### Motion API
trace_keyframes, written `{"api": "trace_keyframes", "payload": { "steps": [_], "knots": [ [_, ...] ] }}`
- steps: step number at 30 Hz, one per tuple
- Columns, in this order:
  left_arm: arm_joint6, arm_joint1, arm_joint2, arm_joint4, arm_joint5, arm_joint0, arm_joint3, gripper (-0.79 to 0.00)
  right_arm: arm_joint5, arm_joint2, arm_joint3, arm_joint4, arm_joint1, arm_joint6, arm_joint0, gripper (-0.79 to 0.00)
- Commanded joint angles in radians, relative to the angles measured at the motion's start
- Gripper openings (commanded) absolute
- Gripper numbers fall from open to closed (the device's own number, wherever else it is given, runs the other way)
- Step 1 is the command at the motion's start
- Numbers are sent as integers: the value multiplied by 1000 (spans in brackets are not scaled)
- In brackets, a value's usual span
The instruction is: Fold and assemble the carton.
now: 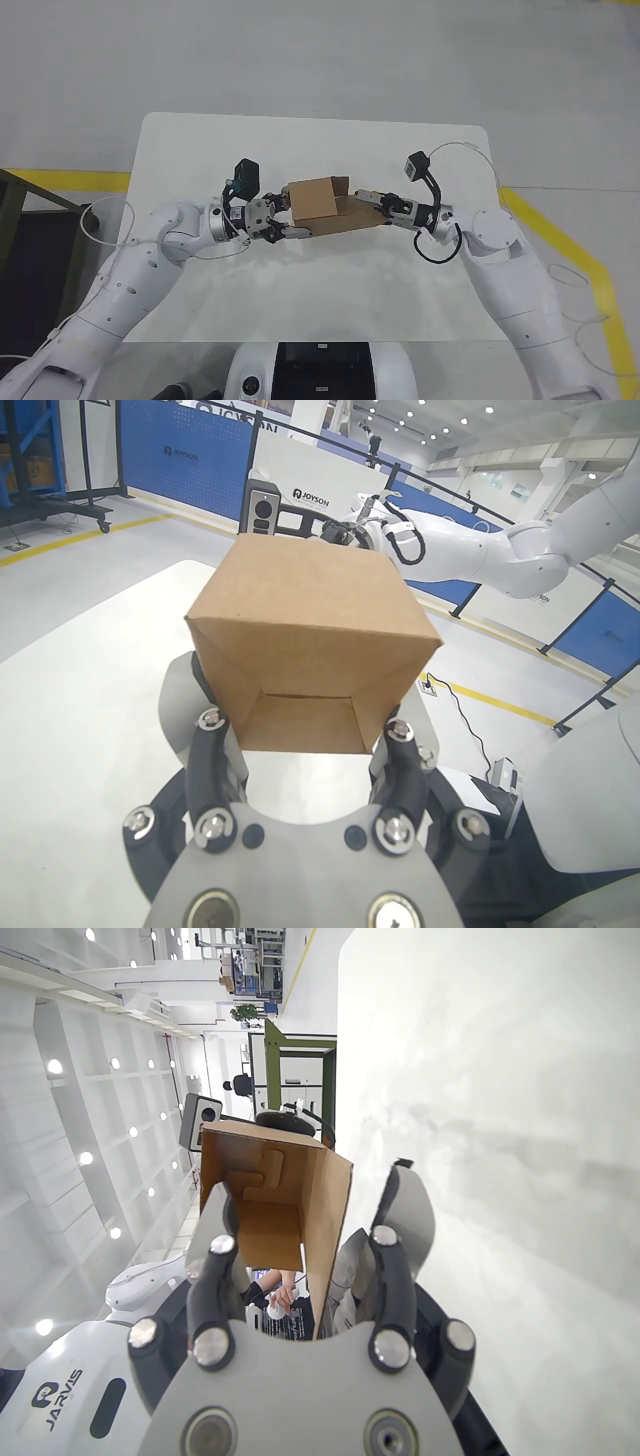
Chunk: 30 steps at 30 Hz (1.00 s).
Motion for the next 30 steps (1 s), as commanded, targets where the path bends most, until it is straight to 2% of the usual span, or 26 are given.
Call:
{"api": "trace_keyframes", "payload": {
  "steps": [1,6,11,17,19,20,21,27,28,30],
  "knots": [
    [0,0,0,-1,0,-1,3,-277,-8,12,2,5,2,-10,0,0],
    [4,0,1,-7,0,-4,16,-302,-27,68,-18,18,13,-35,-21,-22],
    [10,-2,2,-26,0,-9,33,-354,-78,135,-75,28,25,-57,-59,0],
    [5,-4,-3,-47,1,-21,56,-394,-136,158,-149,139,27,-28,-108,-9],
    [7,-7,-6,-36,10,-25,62,-397,-134,155,-160,160,26,-33,-113,-292],
    [11,-8,-7,-30,16,-26,62,-400,-127,148,-166,176,25,-33,-117,-369],
    [16,-10,-8,-23,23,-26,64,-400,-118,139,-173,191,24,-27,-119,-394],
    [47,-22,-5,14,51,-30,63,-409,-111,61,-193,232,13,9,-109,-246],
    [50,-24,-3,17,52,-31,62,-413,-111,48,-191,234,11,8,-105,-200],
    [53,-27,-1,25,51,-33,59,-416,-115,26,-182,241,7,9,-94,-188]
  ]
}}
